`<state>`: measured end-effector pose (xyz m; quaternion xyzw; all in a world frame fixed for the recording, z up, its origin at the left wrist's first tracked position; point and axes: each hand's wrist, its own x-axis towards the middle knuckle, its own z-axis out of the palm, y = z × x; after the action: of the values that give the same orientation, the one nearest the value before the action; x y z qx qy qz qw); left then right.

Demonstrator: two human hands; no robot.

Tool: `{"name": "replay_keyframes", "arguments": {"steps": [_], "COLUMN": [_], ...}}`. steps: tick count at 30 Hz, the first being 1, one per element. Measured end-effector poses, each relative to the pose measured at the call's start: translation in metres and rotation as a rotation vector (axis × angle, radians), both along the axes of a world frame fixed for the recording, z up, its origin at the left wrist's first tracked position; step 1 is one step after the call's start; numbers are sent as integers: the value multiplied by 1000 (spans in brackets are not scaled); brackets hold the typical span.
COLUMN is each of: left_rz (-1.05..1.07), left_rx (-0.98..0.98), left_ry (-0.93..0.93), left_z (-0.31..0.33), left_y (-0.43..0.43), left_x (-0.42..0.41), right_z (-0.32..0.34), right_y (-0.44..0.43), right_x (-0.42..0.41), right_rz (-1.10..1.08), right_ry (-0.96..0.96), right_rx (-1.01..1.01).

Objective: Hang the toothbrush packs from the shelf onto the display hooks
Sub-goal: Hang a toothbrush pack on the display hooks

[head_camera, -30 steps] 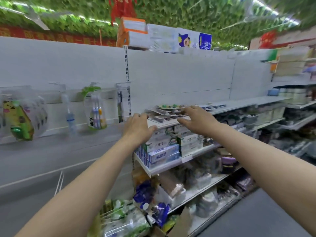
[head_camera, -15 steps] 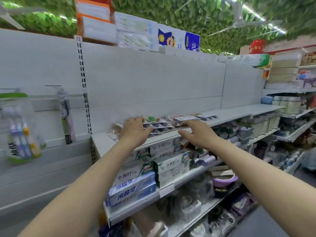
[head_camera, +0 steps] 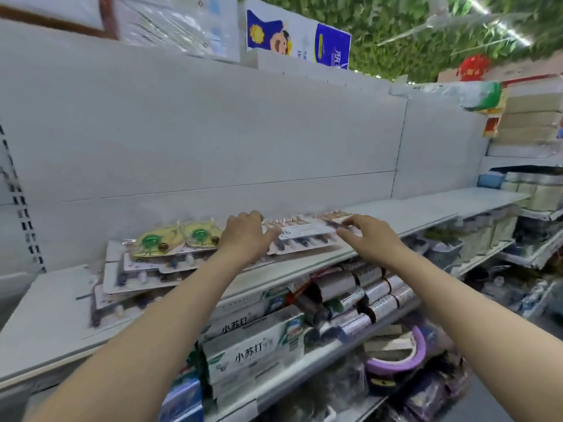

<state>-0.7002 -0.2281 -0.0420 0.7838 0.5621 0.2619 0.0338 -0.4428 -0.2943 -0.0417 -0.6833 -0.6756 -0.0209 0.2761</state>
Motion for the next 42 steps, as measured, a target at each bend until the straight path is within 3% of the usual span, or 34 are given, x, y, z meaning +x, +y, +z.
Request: {"name": "replay_keyframes", "arguments": {"steps": [15, 29, 35, 42], "left_rz": [572, 709, 693, 732], "left_rx": [-107, -48, -38, -4], "left_ry": [157, 228, 143, 96], "left_z": [-30, -36, -41, -51], "left_y": [45, 65, 68, 75], "left_x": [113, 183, 191, 194], "right_z": [-38, -61, -84, -87], "right_y": [166, 179, 170, 151], "right_x": [154, 197, 193, 197], "right_rz": [223, 159, 109, 38], "right_ry": [84, -15, -110, 76], "right_rx": [-49, 84, 222, 401]}}
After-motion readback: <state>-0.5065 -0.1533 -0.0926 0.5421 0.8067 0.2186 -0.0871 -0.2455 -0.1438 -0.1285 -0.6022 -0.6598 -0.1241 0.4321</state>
